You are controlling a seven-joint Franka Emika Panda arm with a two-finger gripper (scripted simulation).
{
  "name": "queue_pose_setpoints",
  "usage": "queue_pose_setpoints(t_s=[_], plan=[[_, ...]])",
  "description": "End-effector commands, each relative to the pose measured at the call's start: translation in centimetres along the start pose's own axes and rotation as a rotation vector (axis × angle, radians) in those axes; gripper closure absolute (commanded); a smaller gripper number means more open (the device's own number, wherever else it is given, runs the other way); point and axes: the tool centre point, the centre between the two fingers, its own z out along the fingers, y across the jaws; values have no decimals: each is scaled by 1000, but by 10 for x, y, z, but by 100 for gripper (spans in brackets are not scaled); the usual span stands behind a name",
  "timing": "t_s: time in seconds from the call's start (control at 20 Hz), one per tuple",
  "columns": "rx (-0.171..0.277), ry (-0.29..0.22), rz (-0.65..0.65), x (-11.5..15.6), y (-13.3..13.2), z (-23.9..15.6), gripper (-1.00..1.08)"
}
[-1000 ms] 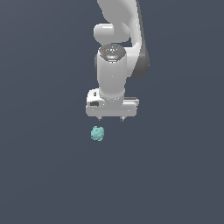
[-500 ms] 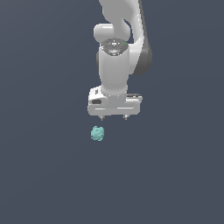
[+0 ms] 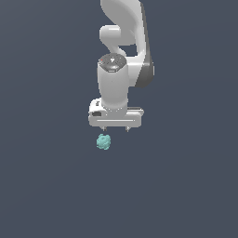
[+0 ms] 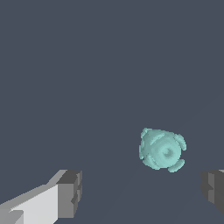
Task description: Pick up the object and move it to a goal position.
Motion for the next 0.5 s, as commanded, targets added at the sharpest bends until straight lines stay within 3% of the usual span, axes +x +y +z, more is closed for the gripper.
queue_pose_setpoints(t_s=[0.0,0.45], plan=[[-2,-10,37,-2,15,19,-92],[-13,-39,155,-15,63,78,-92]])
